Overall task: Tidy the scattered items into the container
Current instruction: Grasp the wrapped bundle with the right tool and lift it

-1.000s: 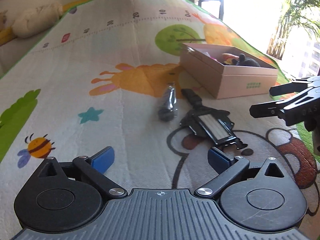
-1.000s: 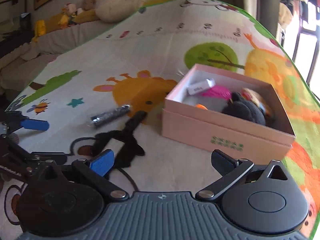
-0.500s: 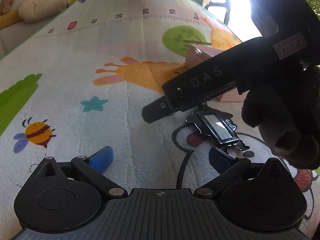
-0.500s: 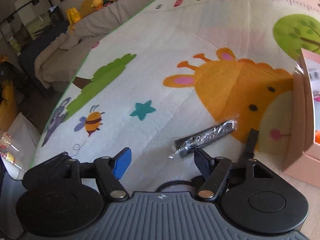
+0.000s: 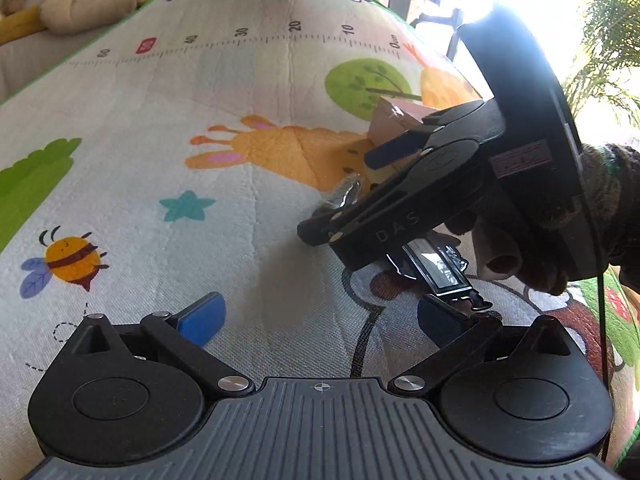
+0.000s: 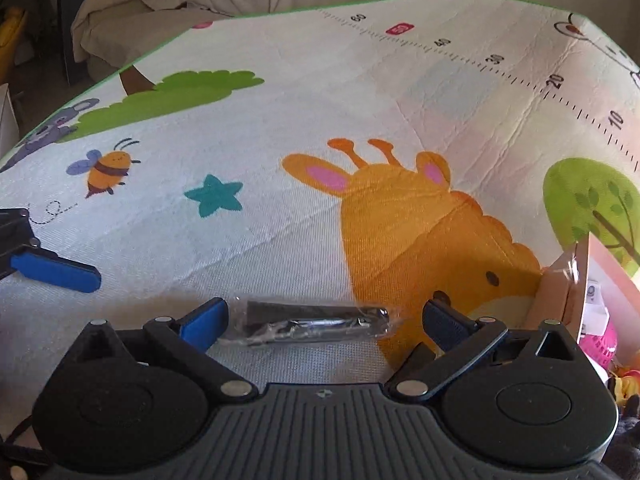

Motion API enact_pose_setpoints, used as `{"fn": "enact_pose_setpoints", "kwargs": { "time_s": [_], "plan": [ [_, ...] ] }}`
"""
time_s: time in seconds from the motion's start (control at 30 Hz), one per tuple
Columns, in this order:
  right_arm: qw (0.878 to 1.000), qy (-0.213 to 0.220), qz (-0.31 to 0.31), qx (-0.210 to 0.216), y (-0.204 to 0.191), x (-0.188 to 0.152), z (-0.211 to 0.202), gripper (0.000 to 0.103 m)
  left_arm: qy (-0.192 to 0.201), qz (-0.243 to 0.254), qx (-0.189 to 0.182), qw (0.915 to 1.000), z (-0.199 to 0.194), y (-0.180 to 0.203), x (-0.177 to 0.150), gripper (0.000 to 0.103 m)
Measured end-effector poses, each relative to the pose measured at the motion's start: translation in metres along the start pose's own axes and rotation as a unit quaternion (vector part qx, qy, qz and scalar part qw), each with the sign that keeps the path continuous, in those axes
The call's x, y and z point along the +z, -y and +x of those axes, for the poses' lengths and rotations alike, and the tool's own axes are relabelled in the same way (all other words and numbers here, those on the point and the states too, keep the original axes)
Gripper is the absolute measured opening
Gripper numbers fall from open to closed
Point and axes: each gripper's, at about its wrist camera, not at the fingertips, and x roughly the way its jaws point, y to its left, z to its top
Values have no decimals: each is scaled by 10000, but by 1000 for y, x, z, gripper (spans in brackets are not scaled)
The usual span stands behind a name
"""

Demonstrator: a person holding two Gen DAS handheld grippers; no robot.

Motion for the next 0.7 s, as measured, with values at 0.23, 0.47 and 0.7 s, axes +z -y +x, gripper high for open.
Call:
{"fn": "enact_pose_setpoints", "kwargs": {
  "time_s": [0.23,0.47,0.7],
  "plan": [
    [9993,164,311,106,-4,-3,-19,88,-2,11,14,10000,0,0,-2,103],
    [9930,770,877,-173,6,-32,-100,88,-60,144,128,9998,5,2,-2,103],
    [9660,690,1976,-1516,40,-128,-154,88,-208,204,252,9993,7,14,2,103]
  ]
}}
